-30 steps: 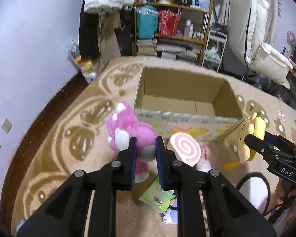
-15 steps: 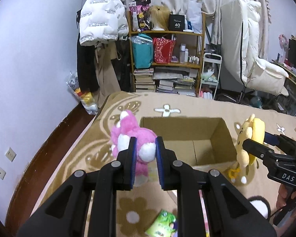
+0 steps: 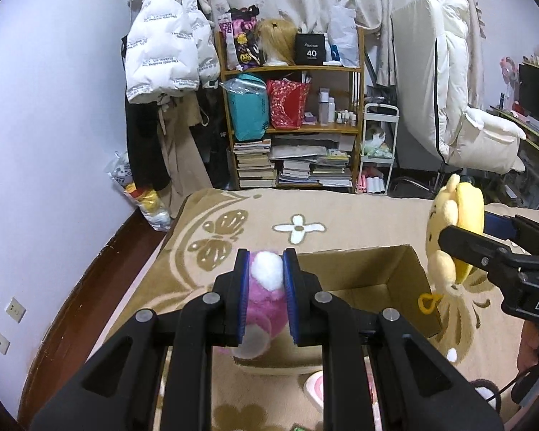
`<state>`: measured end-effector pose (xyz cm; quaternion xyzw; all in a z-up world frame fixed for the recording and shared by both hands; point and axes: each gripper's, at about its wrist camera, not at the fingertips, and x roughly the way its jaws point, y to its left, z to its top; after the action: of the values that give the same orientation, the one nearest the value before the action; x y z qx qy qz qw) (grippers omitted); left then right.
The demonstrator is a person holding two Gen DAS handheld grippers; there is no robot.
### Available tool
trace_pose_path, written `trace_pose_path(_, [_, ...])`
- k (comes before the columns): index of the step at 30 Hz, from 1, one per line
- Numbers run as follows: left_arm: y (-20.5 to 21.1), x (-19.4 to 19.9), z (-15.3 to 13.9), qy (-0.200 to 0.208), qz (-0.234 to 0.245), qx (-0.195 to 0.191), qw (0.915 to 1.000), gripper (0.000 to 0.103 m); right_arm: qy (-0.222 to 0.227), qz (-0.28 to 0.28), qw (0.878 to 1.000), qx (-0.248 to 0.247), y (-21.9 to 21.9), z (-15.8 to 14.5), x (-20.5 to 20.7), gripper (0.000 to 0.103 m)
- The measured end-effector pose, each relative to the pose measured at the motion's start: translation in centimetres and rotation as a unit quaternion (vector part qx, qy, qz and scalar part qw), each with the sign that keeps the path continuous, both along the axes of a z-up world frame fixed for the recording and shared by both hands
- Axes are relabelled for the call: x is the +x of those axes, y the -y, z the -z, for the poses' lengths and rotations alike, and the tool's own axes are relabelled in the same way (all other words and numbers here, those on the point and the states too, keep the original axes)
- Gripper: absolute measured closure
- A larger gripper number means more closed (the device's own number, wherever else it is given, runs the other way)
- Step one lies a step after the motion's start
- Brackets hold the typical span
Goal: Organize soft objects
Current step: 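Lift the pink bunny with the left tool while the right tool carries the yellow chick over the box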
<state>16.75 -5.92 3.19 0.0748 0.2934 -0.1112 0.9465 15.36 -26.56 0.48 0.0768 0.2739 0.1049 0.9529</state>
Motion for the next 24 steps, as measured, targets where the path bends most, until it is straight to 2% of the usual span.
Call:
trace_pose_path(10, [1.7,1.8,3.3,-0.033,0.023,-0.006,0.9992,0.086,-0.048,-0.007,0.999,-0.006,-0.2,4.3,2.1,0.03])
trace_pose_path(14, [2.3,2.2,4.3,-0.047,0.036,-0.022,0.998,0.086,-0.066,-0.005,0.998,0.001,0.2,6.0,2.5,0.03])
trace_pose_path(24, [3.8,3.1,6.3,-0.08,0.058,-0.035,0.9945,0.082,-0.093,-0.002,0.996,0.013,1.0,8.2,2.6,0.026])
